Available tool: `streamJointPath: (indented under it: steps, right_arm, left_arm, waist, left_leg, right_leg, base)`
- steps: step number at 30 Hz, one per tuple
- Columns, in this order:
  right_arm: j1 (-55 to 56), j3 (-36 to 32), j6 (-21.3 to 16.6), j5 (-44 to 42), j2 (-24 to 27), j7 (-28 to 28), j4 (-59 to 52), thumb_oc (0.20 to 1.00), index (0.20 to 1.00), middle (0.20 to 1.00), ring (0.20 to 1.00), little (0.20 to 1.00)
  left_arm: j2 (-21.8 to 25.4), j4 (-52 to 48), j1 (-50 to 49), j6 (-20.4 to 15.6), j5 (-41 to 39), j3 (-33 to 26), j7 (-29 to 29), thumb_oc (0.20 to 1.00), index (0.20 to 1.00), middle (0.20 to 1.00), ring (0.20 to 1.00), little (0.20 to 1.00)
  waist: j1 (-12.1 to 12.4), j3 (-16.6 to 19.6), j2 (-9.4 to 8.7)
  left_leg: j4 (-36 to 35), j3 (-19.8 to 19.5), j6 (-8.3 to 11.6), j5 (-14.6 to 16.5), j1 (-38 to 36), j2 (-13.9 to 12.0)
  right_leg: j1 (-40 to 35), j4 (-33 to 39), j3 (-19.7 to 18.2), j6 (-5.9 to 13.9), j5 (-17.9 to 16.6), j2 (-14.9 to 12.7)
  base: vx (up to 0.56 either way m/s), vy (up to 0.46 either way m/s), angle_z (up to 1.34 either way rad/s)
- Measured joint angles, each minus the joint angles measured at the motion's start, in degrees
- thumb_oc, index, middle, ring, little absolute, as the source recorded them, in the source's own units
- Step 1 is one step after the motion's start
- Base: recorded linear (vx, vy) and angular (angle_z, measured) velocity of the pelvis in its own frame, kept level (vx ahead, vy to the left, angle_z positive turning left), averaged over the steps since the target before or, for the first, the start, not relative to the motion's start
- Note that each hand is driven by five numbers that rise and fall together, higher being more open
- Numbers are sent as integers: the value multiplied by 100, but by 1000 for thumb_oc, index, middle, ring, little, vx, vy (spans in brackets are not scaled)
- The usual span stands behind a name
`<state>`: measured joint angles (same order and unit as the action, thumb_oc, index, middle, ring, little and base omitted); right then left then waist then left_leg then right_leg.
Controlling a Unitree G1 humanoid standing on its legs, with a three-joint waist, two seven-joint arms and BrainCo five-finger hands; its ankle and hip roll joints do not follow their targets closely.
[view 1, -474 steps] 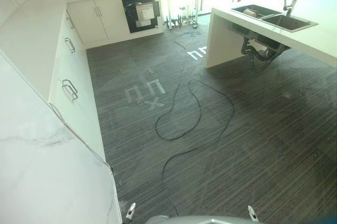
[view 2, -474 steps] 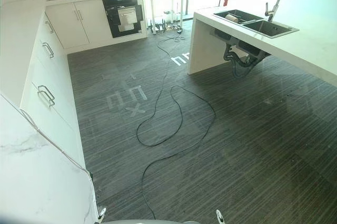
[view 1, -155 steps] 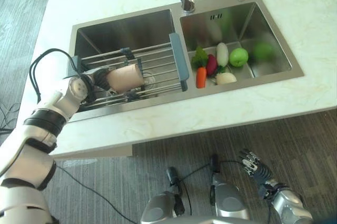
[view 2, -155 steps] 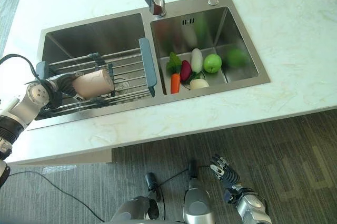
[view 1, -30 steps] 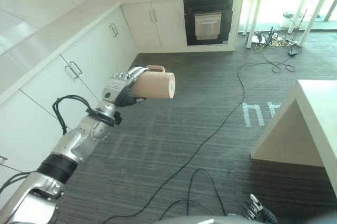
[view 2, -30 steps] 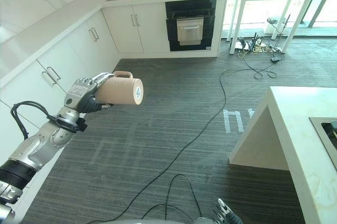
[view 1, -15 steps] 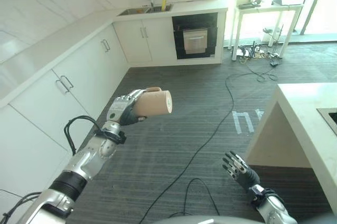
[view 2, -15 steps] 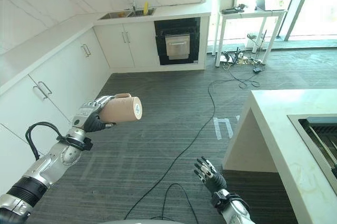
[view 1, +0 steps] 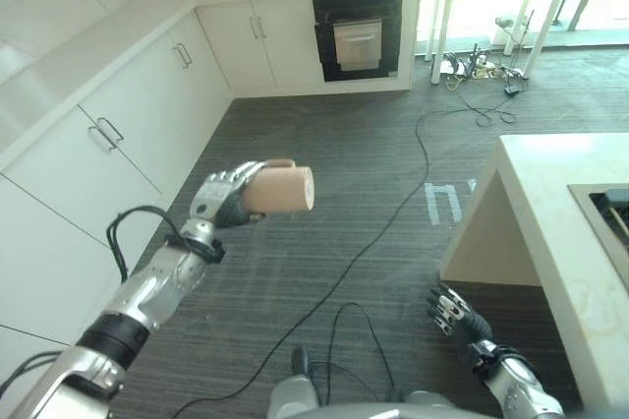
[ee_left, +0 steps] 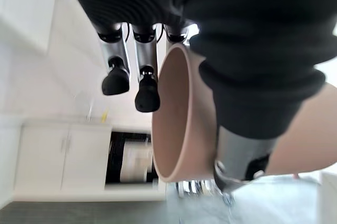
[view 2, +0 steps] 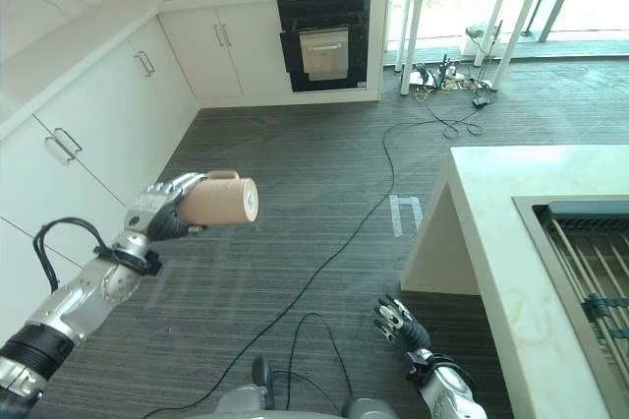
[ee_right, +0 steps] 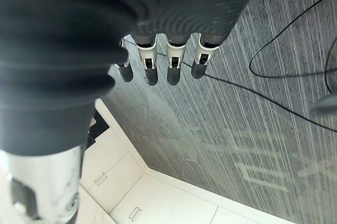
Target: Place the dishes in the dishwasher.
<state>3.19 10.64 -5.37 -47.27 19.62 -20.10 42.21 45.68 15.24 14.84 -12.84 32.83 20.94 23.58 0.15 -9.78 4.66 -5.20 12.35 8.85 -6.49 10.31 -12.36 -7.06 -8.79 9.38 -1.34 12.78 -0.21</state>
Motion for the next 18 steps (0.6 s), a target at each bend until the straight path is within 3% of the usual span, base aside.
streamJointPath:
  steps: [1,2,3,4,5,6,7,9,10,11,12,13,14,15,16,17,18]
  right_arm:
    - [71,46,-8,-2,-1,-12,-10,1000,1000,1000,1000,1000]
    - [30,61,-12,-1,-34,-13,-8,1000,1000,1000,1000,1000]
    - [26,54,-15,-4,-47,-15,-12,1000,1000,1000,1000,1000]
    - [23,9,-12,-20,-98,2,-10,1000,1000,1000,1000,1000]
    - [108,22,-10,-43,-201,35,-122,1000,1000,1000,1000,1000]
    - [305,24,-28,-86,-275,76,-451,1000,1000,1000,1000,1000]
    - [456,75,-60,-119,-417,111,-646,1000,1000,1000,1000,1000]
    - [472,300,-159,-127,-620,158,-660,1000,1000,1000,1000,1000]
    - [460,358,-157,-127,-673,184,-649,1000,1000,1000,1000,1000]
    - [399,462,-157,-124,-686,176,-649,1000,1000,1000,1000,1000]
    - [316,464,-155,-125,-691,184,-649,1000,1000,1000,1000,1000]
    - [290,452,-156,-125,-704,199,-652,1000,1000,1000,1000,1000]
    - [290,453,-155,-124,-704,200,-651,1000,1000,1000,1000,1000]
    - [402,400,-199,-131,-731,189,-666,1000,1000,1000,1000,1000]
    - [445,366,-204,-138,-696,185,-591,1000,1000,1000,1000,1000]
    - [468,254,-280,-170,-659,106,-379,1000,1000,1000,1000,1000]
    - [457,1,-319,-316,-613,87,-5,1000,1000,1000,1000,1000]
  left_arm:
    - [7,-65,-22,0,-5,-14,7,200,200,200,200,200]
    - [36,-125,40,-88,-3,-75,11,200,200,200,200,200]
    - [82,-123,44,-113,-3,-75,7,200,200,200,200,200]
    - [140,-110,76,-139,-1,-74,-11,200,200,200,200,200]
    - [154,-60,89,-152,-1,-76,-38,200,200,200,200,200]
    - [182,-19,126,-229,6,-57,-108,200,200,200,200,200]
    - [261,56,255,-320,3,3,-136,200,200,200,200,200]
    - [538,74,777,-310,-15,513,-137,200,200,200,200,200]
    - [570,71,847,-321,-15,629,-137,200,200,200,200,200]
    - [591,47,844,-324,-16,649,-143,200,200,200,200,200]
    - [582,42,831,-302,-17,619,-155,200,200,200,200,200]
    - [528,50,837,-276,-17,582,-182,200,200,200,200,200]
    - [504,53,832,-280,-16,574,-187,200,200,200,200,200]
    - [450,29,1078,-325,-11,567,-246,200,200,200,200,200]
    - [434,10,1100,-312,-7,564,-253,200,200,200,200,200]
    - [335,27,1058,-262,-1,584,-260,200,200,200,200,200]
    - [185,14,1022,-213,75,630,-306,200,200,200,200,200]
  waist:
    - [44,40,-167]
    - [87,96,-193]
    - [104,181,-177]
    - [93,215,-168]
    - [98,238,-347]
    - [89,238,-377]
    - [47,279,-444]
    - [-131,301,-466]
    - [-122,319,-367]
    - [-139,357,-194]
    - [-144,358,-15]
    - [-178,350,36]
    - [-203,358,60]
    - [-680,379,-333]
    - [-785,382,-635]
    - [-793,384,-740]
    - [-783,336,-681]
  left_leg:
    - [339,283,-174,-9,-43,279]
    - [377,193,-295,-1,-271,464]
    - [211,52,-397,31,-534,602]
    - [-2,-104,-725,-236,-789,761]
    - [23,-73,-944,-215,-928,956]
    - [22,-128,-1133,-357,-1060,1048]
    - [23,-219,-1227,-327,-1237,1181]
    - [28,-409,-1598,27,-1573,1491]
    - [28,-421,-1676,87,-1663,1505]
    - [26,-380,-1692,215,-1796,1505]
    - [26,-402,-1571,340,-1862,1590]
    - [27,-455,-1429,418,-1946,1570]
    - [27,-511,-1408,434,-1961,1562]
    - [23,-354,-931,986,-2086,1669]
    - [28,-204,-1089,945,-2198,1874]
    - [85,-359,-1070,1129,-2320,1995]
    - [223,-502,-1161,1285,-2521,2003]
  right_leg:
    - [-318,219,-73,40,-108,-262]
    - [-557,402,-260,316,5,-334]
    - [-614,382,-367,325,14,-365]
    - [-754,413,-428,411,73,-447]
    - [-648,-12,-401,507,128,-604]
    - [-335,-965,-294,572,93,-716]
    - [250,-2411,-267,797,-173,-940]
    - [1472,-4728,-746,1109,-1195,-1237]
    - [1779,-5071,-747,1117,-1188,-1221]
    - [2247,-5071,-478,1013,-1053,-1351]
    - [2589,-4690,-277,974,-826,-1286]
    - [2696,-4190,-362,918,-599,-1024]
    - [2671,-3992,-419,921,-549,-880]
    - [2565,-1295,-230,786,-719,-372]
    - [2636,-584,-194,708,-1037,-490]
    - [2641,143,-258,703,-1393,-542]
    - [2626,1132,-242,715,-1760,-570]
  base:
    - [499,438,-69]
    - [485,422,-69]
    - [372,307,-61]
    - [244,229,-54]
    - [306,320,-29]
    - [270,334,-8]
    - [266,344,39]
    - [216,248,67]
    - [279,111,36]
    - [320,46,-4]
    - [375,1,-9]
    - [334,-53,-6]
    - [538,-123,130]
    - [585,-165,165]
    - [600,-161,182]
    - [634,-186,87]
    - [487,-140,66]
